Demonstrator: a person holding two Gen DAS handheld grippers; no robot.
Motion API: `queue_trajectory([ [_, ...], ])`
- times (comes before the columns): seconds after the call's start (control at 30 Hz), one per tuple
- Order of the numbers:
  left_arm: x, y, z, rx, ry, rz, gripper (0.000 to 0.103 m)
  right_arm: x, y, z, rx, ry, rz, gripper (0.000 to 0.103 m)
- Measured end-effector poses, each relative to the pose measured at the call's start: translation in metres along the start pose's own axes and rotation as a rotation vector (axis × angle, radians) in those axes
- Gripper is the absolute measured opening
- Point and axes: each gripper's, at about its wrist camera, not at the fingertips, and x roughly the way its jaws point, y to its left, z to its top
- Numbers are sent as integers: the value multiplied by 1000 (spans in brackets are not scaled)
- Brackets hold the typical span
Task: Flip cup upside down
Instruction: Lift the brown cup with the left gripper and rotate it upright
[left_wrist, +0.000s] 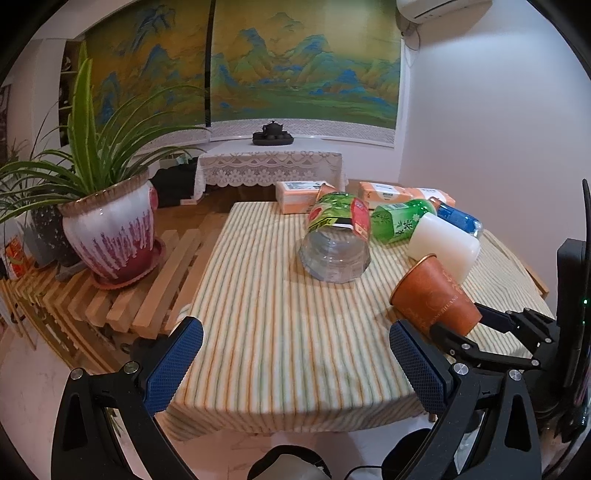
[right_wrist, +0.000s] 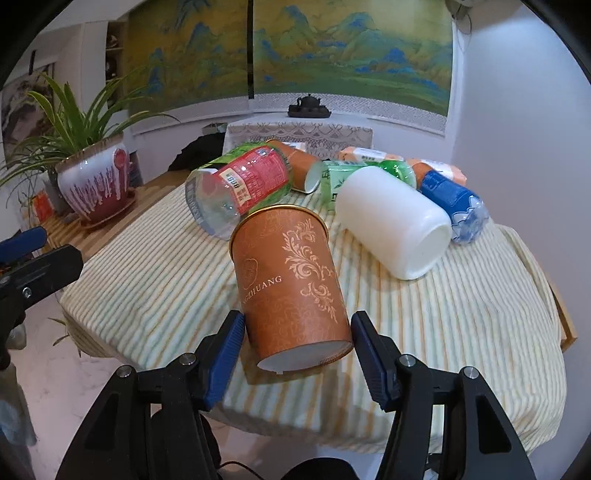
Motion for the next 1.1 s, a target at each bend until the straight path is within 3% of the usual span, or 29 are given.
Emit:
queue_trajectory([
  [0.13,-4,8,-3,-15,-6,17,102,0,7,2,20,12,60,59],
  [0.27,-9,11,-6,-31,-15,29,102,-18,2,0,35,-38,120,74],
  [0.4,-15,-4,-11,-66,-43,0,102,-50,-25,-9,82,-89,161,75],
  [0.6,-9,-69,-30,-62,-55,-85,102,-84,-67,-29,156,-143,102,75],
  [0.8,16,-115,-35,-93,-73,-38,102,-98,-100,-47,210,-164,39,75],
  [1.1,59,-149,-39,-81,-86,62,102,-99,-124,-57,262,-168,25,75],
])
